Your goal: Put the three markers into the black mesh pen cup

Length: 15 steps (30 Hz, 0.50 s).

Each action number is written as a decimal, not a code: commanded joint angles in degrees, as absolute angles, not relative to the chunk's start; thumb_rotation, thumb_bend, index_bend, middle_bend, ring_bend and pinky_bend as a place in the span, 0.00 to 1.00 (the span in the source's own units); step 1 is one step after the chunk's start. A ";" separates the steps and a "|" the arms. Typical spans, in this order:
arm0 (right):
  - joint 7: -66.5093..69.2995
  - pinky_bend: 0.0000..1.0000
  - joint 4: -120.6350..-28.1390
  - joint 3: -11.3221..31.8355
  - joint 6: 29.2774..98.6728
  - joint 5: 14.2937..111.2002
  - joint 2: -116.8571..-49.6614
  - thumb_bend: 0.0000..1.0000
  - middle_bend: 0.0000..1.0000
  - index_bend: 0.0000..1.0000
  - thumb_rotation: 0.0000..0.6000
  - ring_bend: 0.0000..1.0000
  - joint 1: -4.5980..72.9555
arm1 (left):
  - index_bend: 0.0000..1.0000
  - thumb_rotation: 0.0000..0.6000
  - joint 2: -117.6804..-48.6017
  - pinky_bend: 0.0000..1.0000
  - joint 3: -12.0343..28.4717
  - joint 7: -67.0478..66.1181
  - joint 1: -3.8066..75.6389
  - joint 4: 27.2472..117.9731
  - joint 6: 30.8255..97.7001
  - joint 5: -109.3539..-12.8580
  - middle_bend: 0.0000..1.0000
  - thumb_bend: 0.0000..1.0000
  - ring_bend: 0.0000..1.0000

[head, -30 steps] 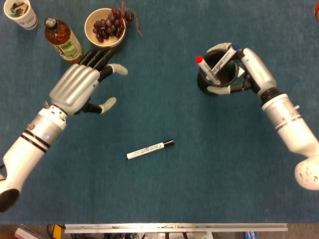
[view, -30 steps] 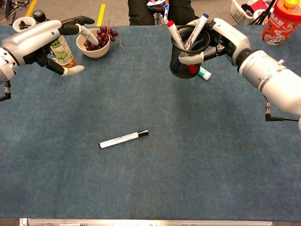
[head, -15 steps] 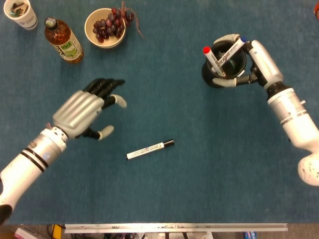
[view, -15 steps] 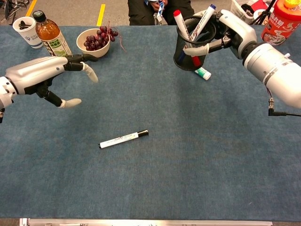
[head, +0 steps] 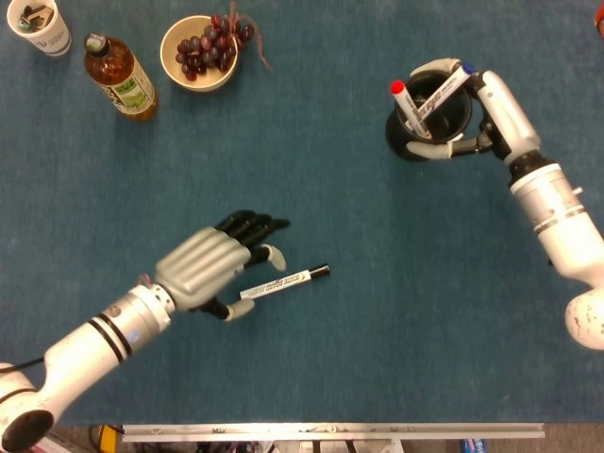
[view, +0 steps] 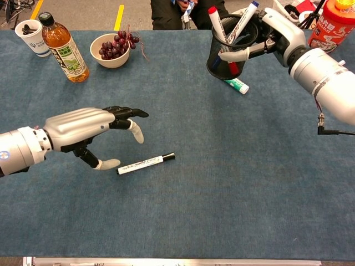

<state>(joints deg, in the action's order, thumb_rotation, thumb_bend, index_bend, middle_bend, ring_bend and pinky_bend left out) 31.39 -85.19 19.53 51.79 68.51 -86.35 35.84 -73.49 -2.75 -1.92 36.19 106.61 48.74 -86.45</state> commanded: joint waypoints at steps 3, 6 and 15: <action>31.59 0.42 -85.09 19.31 51.89 68.39 -86.22 0.31 0.43 0.48 1.00 0.32 35.66 | 0.27 1.00 -77.33 0.04 -3.78 -5.02 35.90 104.11 49.68 -88.23 0.04 0.31 0.00; 31.75 0.42 -84.98 19.10 51.93 68.36 -86.18 0.31 0.43 0.48 1.00 0.32 35.52 | 0.24 1.00 -79.47 0.04 -4.43 -5.84 35.46 102.15 50.47 -89.08 0.04 0.31 0.00; 32.04 0.42 -84.97 18.98 52.09 68.28 -86.11 0.31 0.43 0.48 1.00 0.32 35.43 | 0.10 1.00 -83.48 0.04 -4.91 -5.30 34.69 96.70 51.25 -88.50 0.03 0.31 0.00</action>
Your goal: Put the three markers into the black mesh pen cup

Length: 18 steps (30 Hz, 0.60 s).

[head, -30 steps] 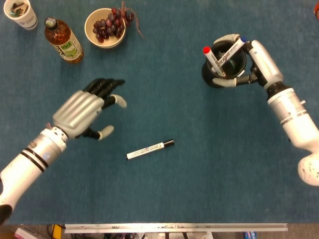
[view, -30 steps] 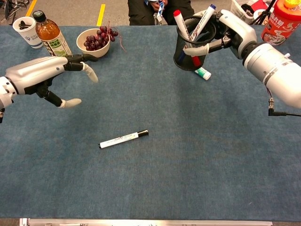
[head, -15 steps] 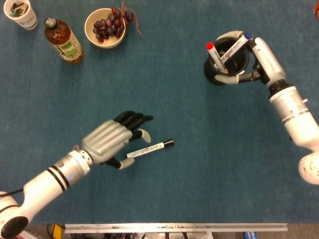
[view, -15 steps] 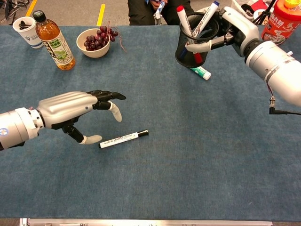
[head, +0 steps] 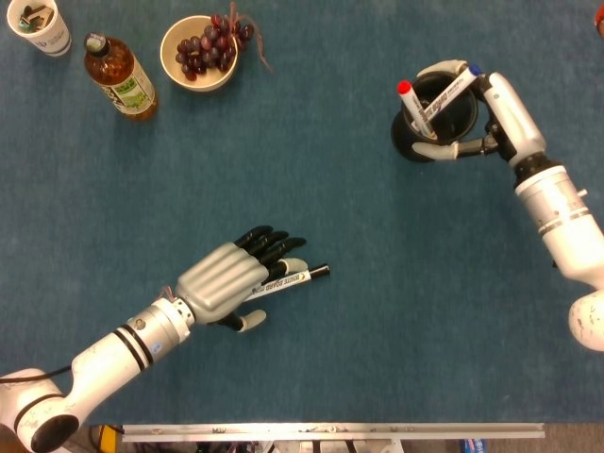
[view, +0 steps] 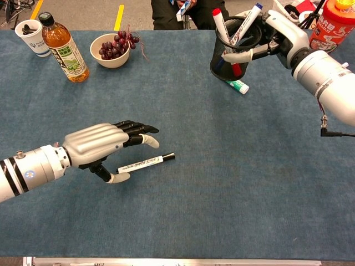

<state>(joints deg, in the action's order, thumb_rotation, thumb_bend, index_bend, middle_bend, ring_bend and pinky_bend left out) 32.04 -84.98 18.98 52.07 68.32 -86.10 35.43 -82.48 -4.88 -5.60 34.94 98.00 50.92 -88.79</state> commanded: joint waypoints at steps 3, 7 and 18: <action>32.03 0.42 -84.99 18.87 52.12 68.22 -86.13 0.31 0.43 0.48 1.00 0.32 35.37 | 0.07 1.00 -84.63 0.04 -4.89 -4.85 34.41 95.20 51.75 -88.41 0.03 0.31 0.00; 32.16 0.42 -85.08 18.86 52.29 68.14 -86.11 0.31 0.43 0.48 1.00 0.32 35.25 | 0.05 1.00 -85.97 0.04 -5.11 -4.51 34.23 93.91 51.77 -88.21 0.02 0.31 0.00; 32.30 0.42 -85.47 19.04 52.62 67.75 -85.45 0.31 0.43 0.48 1.00 0.32 34.87 | 0.04 1.00 -89.84 0.04 -5.41 -4.91 34.43 89.71 51.53 -88.60 0.00 0.31 0.00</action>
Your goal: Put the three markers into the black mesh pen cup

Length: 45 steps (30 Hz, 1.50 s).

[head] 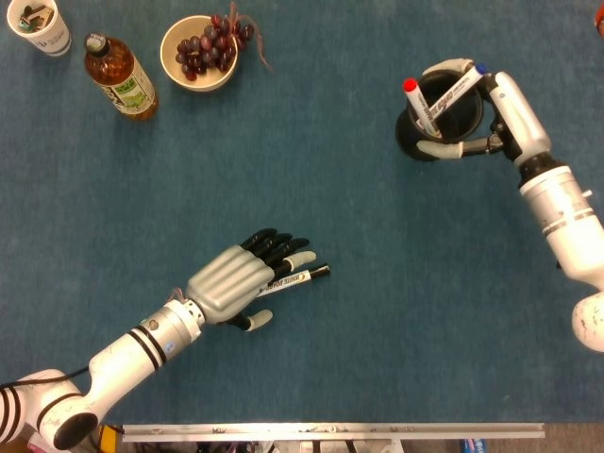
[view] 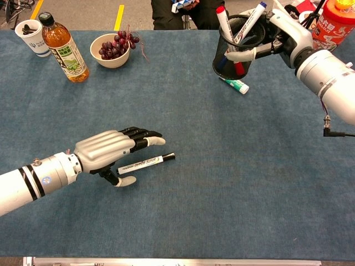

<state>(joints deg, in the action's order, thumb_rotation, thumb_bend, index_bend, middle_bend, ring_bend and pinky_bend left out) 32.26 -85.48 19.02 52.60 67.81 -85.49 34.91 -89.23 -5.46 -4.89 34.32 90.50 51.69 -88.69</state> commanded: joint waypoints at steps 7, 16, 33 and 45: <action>32.62 0.42 -85.26 18.97 52.70 67.73 -85.33 0.31 0.43 0.48 1.00 0.32 34.65 | 0.03 1.00 -91.28 0.04 -5.10 -5.10 34.59 86.61 51.78 -88.55 0.00 0.31 0.00; 32.85 0.42 -85.07 18.90 52.73 67.61 -85.38 0.31 0.43 0.48 1.00 0.32 34.47 | 0.03 1.00 -91.64 0.04 -5.17 -5.85 34.88 83.60 51.69 -88.53 0.00 0.31 0.00; 33.22 0.42 -84.97 18.96 52.93 67.54 -85.72 0.31 0.43 0.48 1.00 0.32 34.25 | 0.03 1.00 -89.45 0.04 -1.97 -7.77 35.14 81.70 52.27 -84.28 0.00 0.31 0.00; 33.59 0.42 -85.31 19.03 52.76 67.69 -85.26 0.32 0.43 0.48 1.00 0.32 34.13 | 0.22 1.00 -85.86 0.04 0.98 -9.16 35.10 89.48 52.55 -79.04 0.01 0.31 0.00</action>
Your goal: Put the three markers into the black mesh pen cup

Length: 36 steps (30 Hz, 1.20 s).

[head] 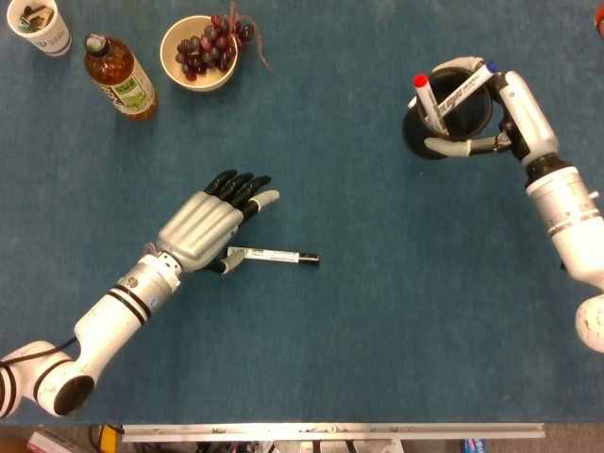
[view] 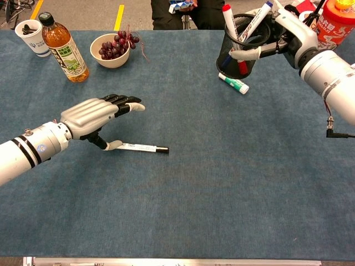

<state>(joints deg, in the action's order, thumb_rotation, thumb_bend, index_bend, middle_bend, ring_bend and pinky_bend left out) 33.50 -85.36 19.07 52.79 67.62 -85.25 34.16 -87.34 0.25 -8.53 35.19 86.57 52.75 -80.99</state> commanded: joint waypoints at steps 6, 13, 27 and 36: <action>34.17 0.42 -85.04 18.92 52.64 67.96 -85.31 0.31 0.43 0.48 1.00 0.32 34.07 | 0.33 1.00 -84.66 0.04 0.30 -14.03 35.57 94.70 51.40 -76.80 0.02 0.31 0.00; 34.50 0.42 -85.19 18.87 52.80 68.20 -84.96 0.31 0.43 0.48 1.00 0.32 33.84 | 0.33 1.00 -86.53 0.04 0.04 -18.79 36.47 97.47 50.31 -73.85 0.02 0.31 0.00; 35.42 0.42 -84.65 18.65 52.55 68.51 -84.85 0.31 0.43 0.48 1.00 0.32 33.65 | 0.34 1.00 -92.92 0.04 1.67 -24.63 38.70 94.25 50.62 -69.47 0.02 0.31 0.00; 35.72 0.42 -84.54 18.61 52.56 68.50 -84.73 0.31 0.43 0.48 1.00 0.32 33.50 | 0.35 1.00 -95.17 0.04 2.00 -25.91 39.23 90.72 50.86 -66.78 0.02 0.31 0.00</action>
<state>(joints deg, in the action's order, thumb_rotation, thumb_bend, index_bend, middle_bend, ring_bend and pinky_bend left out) 35.72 -84.54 18.61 52.56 68.50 -84.74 33.50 -94.89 1.92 -25.78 39.16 91.04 50.79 -67.08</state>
